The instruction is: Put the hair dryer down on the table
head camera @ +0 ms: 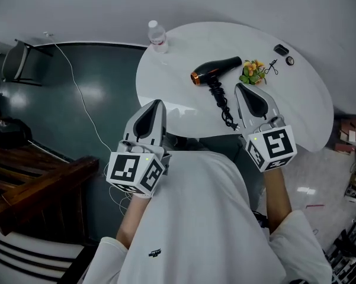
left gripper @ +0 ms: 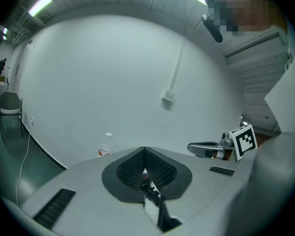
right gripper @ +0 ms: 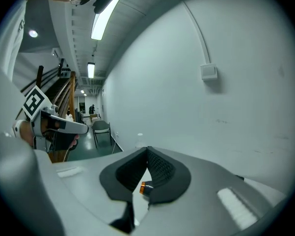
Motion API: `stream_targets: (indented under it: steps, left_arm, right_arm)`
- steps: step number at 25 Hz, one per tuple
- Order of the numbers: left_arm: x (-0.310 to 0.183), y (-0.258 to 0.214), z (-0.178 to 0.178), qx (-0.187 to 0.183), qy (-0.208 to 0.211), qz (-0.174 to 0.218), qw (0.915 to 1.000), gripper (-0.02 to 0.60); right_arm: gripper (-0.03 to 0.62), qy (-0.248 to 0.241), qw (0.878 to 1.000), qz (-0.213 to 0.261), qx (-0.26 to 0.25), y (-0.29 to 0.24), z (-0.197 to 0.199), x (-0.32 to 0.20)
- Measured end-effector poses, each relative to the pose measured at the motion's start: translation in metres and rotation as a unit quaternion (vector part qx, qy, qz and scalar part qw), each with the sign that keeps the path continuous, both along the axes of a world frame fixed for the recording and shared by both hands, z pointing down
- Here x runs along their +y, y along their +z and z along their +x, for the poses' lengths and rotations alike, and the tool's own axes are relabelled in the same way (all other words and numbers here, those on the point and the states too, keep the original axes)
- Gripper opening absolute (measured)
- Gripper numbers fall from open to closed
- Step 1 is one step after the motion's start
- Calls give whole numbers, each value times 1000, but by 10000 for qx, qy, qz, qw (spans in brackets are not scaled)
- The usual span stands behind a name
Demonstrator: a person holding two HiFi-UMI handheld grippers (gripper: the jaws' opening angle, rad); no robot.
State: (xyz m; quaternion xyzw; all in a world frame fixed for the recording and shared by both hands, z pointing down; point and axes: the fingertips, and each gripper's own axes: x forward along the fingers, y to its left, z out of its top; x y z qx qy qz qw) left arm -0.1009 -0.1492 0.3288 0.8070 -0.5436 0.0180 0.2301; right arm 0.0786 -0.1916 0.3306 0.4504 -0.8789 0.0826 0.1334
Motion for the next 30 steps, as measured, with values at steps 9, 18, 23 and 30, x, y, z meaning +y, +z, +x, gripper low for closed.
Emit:
stream_targets:
  steps: [9, 18, 23, 30]
  left_arm:
    - [2, -19, -7, 104, -40, 241, 9996, 9]
    - [11, -24, -12, -35, -174, 322, 9993, 9]
    - [18, -23, -10, -64, -163, 295, 9994, 9]
    - [25, -24, -10, -56, -188, 317, 9993, 9]
  right_arm:
    - [11, 220, 9988, 334, -265, -39, 16, 16]
    - [11, 448, 9966, 610, -320, -44, 31, 32]
    - [11, 477, 9962, 589, -423, -41, 30, 37]
    - [11, 398, 9964, 578, -484, -41, 24, 42]
